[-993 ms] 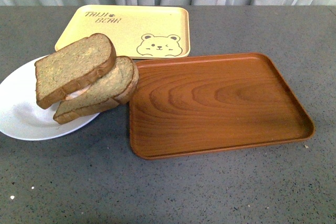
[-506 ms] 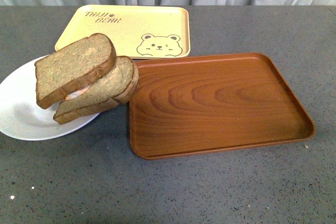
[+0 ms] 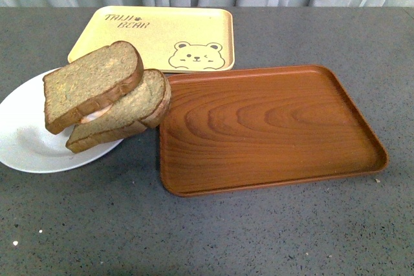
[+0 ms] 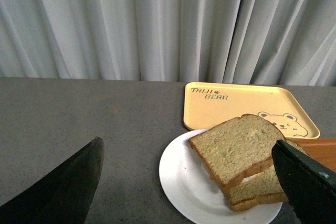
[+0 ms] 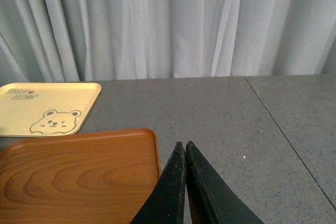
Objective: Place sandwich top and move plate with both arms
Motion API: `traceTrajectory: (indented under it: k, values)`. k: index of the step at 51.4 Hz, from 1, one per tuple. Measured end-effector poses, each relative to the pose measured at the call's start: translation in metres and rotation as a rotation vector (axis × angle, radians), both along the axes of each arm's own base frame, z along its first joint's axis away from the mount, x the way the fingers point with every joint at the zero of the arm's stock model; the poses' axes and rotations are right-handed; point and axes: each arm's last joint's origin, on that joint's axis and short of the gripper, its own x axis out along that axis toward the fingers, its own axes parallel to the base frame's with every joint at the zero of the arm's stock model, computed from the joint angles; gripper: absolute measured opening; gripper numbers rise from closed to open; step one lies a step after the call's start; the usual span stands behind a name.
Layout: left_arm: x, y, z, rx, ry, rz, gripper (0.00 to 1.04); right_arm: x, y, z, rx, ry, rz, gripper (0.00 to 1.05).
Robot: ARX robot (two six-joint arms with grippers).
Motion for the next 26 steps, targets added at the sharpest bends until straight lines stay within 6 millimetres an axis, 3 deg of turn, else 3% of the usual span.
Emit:
traceTrajectory:
  k: [26]
  values:
    - [0.000,0.000,0.000,0.000,0.000,0.000,0.96,-0.011,0.000,0.000,0.000,-0.001,0.000,0.02]
